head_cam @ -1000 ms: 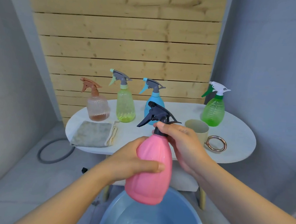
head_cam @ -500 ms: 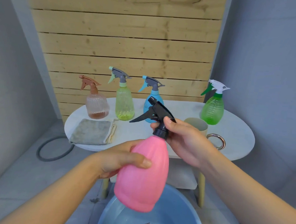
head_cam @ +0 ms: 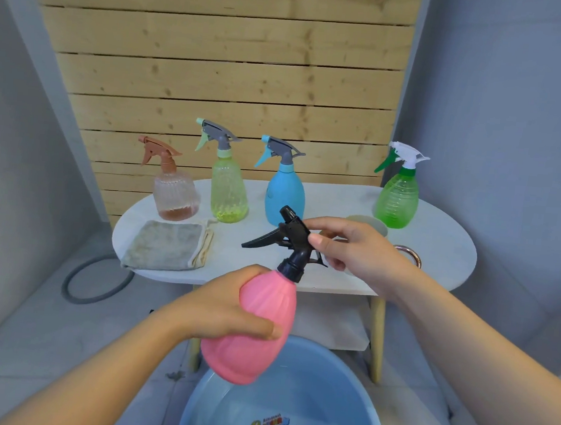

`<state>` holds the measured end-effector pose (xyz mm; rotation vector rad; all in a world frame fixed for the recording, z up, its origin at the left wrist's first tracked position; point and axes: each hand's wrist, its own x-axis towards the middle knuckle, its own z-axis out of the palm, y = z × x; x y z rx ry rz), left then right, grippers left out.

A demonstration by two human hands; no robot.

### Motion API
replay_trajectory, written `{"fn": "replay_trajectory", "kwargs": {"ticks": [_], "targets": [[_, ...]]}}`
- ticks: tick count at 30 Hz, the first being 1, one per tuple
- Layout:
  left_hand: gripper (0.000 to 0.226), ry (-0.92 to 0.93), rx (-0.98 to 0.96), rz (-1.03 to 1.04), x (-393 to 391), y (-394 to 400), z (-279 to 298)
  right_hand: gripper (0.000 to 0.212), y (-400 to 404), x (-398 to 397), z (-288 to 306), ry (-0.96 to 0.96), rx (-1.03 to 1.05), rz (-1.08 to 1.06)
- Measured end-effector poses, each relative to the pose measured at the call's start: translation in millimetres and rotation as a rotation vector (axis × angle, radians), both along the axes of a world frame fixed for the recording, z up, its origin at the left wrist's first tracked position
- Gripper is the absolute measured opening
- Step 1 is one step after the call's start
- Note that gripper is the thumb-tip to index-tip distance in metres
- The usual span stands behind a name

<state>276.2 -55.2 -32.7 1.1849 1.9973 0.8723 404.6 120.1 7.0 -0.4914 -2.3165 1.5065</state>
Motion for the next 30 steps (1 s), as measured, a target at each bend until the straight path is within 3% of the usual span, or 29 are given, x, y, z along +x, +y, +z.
{"fn": "replay_trajectory", "kwargs": {"ticks": [8,12,16,19,21,25,30], "targets": [[0.074,0.059,-0.025,0.001,-2.5,1.4,-4.0,0.022,2.3,0.7,-3.2,0.002,-0.158,0.048],[0.071,0.148,-0.022,0.023,-6.0,0.6,-5.3,0.025,2.9,2.8,0.5,0.034,-0.359,0.074],[0.078,0.234,-0.012,0.032,-6.4,0.2,-7.2,0.011,0.6,2.3,-0.1,-0.019,-0.130,0.069],[0.077,0.258,0.007,0.054,-5.8,0.6,-7.2,0.031,0.1,-1.9,-2.9,-0.021,-0.064,0.045],[0.077,0.269,0.013,0.064,-5.3,1.8,-6.3,0.030,0.1,-0.7,-1.8,-0.049,0.005,0.009],[0.076,0.281,-0.004,0.056,-5.1,1.5,-5.4,0.025,1.4,3.6,2.2,-0.088,0.431,-0.030],[0.080,0.286,-0.009,0.073,-6.8,-0.4,-4.3,0.033,2.1,6.7,4.8,-0.060,0.238,0.046]]}}
